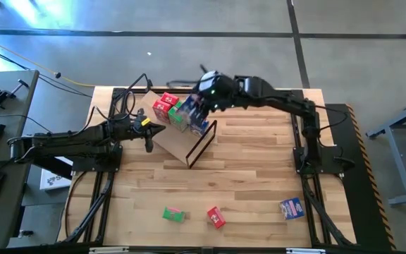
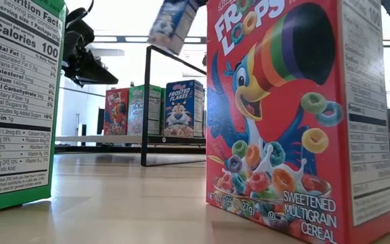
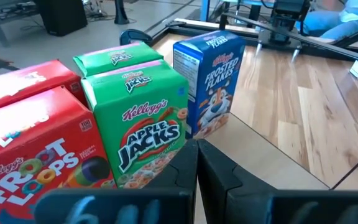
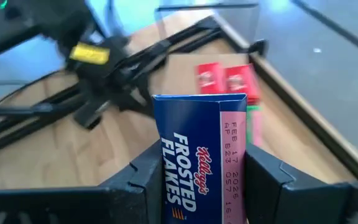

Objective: Stack cereal on shelf
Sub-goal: Put the top blue cereal on the shelf

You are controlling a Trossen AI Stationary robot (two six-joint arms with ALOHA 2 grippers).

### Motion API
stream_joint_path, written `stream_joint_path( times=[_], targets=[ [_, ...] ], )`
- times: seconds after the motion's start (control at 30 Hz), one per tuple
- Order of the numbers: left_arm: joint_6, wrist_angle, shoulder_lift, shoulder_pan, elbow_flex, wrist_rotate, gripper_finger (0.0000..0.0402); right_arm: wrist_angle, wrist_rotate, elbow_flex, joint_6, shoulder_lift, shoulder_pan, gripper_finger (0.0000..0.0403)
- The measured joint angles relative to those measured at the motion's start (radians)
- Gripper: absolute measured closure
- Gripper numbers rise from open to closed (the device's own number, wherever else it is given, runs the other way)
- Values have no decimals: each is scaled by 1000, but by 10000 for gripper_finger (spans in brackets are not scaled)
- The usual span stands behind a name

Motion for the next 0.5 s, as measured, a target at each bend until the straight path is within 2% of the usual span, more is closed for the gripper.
stream_joint_path(
  times=[0.5],
  targets=[
    [-1, -4, 0, 0, 0, 2, 401, -30, -82, 0, 8, 164, 0, 260]
  ],
)
